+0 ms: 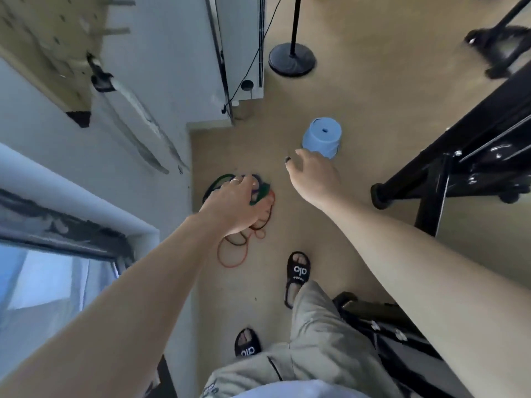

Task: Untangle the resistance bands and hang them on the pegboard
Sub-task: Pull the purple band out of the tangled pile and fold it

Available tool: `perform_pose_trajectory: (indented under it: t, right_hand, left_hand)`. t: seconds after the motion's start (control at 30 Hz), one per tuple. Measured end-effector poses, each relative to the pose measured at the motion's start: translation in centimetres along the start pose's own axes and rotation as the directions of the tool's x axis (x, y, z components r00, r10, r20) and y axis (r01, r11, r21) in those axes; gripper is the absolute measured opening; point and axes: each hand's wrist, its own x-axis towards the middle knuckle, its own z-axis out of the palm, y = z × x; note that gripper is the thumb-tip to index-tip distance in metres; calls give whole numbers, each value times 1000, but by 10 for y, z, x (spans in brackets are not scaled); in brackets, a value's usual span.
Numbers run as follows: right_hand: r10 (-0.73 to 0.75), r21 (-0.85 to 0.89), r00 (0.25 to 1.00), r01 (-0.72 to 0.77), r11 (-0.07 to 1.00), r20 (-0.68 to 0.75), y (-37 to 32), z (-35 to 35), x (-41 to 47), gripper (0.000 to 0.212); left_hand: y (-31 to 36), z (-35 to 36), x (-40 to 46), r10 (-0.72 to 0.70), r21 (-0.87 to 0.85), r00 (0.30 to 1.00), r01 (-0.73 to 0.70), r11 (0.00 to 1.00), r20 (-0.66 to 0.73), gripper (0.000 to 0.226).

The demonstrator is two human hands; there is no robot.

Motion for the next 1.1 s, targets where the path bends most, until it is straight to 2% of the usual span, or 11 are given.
perform_pose_trajectory:
  t: [0.1,0.23,0.3,0.33,0.43,0.47,0.53,0.6,0.9,1.0,1.1]
  right_hand:
    - [-8,25,1000,8,1000,3,10,-11,68,31]
    - [-49,40,998,47,998,47,25,-24,177,47]
    - [-90,37,994,88,995,65,38,-32,237,26]
    - [-101,38,992,98,994,81,45,-37,266,23]
    - [-106,48,983,100,994,152,67,-55,342,40]
    - [-112,33,979,108,994,172,70,-63,366,42]
    - [-128,13,972,128,992,195,73,-76,409,29]
    - [-139,-13,969,145,989,205,66,-83,454,35]
    - [-301,-82,911,335,939,282,25,-93,609,31]
    - [-313,-57,905,342,938,288,19,-81,661,33]
    - [-317,-15,877,345,938,361,-1,-77,687,37]
  left_hand:
    - [6,-19,60,-13,13,1000,13,1000,-12,59]
    - [20,-37,159,-73,9,996,74,997,-50,60]
    - [34,-41,217,-138,-11,990,138,990,-29,60]
    - [42,-44,245,-165,-14,986,165,986,-11,61]
    - [68,-57,320,-203,-46,979,203,978,-5,64]
    - [75,-62,340,-209,-62,978,208,976,-20,64]
    - [84,-75,378,-221,-85,975,218,972,-25,63]
    - [87,-90,410,-258,-104,966,256,961,-14,62]
    - [35,-132,561,-411,-272,911,388,880,-30,69]
    - [20,-138,610,-469,-353,883,434,829,-16,68]
    - [8,-137,624,-537,-443,844,484,755,6,67]
